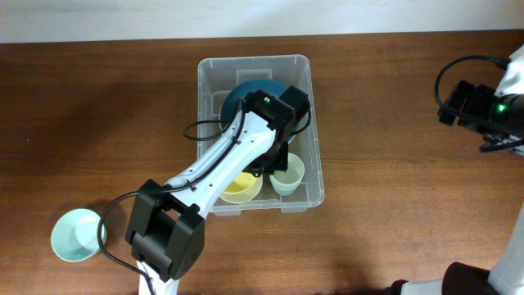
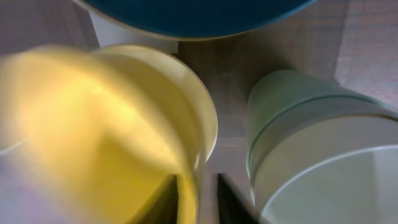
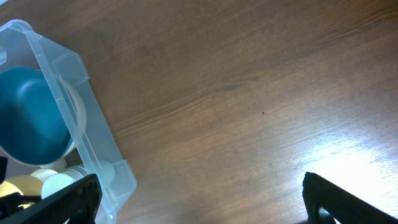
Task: Pack container
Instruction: 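Carry the yellow bowl into the white bowl and release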
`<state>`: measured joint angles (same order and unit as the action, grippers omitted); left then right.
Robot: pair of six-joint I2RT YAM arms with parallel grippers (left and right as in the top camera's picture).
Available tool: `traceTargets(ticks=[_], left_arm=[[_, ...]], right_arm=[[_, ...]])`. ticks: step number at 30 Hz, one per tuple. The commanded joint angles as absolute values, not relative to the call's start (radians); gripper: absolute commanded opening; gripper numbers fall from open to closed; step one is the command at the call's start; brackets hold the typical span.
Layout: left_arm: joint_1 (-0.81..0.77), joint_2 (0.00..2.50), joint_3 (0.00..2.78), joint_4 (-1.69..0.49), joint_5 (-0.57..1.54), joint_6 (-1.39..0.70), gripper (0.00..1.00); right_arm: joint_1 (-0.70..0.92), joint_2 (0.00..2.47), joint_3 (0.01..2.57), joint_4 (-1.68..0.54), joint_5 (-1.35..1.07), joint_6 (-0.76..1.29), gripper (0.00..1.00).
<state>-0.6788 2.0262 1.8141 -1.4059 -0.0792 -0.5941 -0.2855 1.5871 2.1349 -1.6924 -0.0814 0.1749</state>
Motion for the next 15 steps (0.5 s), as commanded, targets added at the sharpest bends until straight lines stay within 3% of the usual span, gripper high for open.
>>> traceTargets(ticks=[1, 7, 12, 13, 14, 15], left_arm=[[-0.683, 2.034, 1.805, -1.396, -0.068, -0.596, 0.33], [-0.604, 1.994, 1.849, -1.44, -0.095, -0.591, 0.34], [-0.441, 1.818, 1.886, -1.479, -0.179, -0.591, 0.41], [-0.402, 1.776, 1.886, -1.485, -0.198, -0.591, 0.5], [-0.348, 1.725, 1.886, -1.496, -0.217, -0.591, 0.68], [-0.307, 1.692, 1.886, -1.504, -0.226, -0.591, 0.71]], right_arm=[[-0.282, 1.589, 2.13, -1.696, -0.094, 0.165, 0.99], [-0.282, 1.589, 2.13, -1.698, -0.094, 0.165, 0.99], [-0.282, 1.589, 2.13, -1.697, -0.094, 0.165, 0.99], [-0.282, 1.589, 2.13, -1.697, -0.094, 0.165, 0.99], [-0.282, 1.589, 2.13, -1.697, -0.094, 0.165, 0.99], [-0.282, 1.589, 2.13, -1.697, -0.094, 0.165, 0.99]])
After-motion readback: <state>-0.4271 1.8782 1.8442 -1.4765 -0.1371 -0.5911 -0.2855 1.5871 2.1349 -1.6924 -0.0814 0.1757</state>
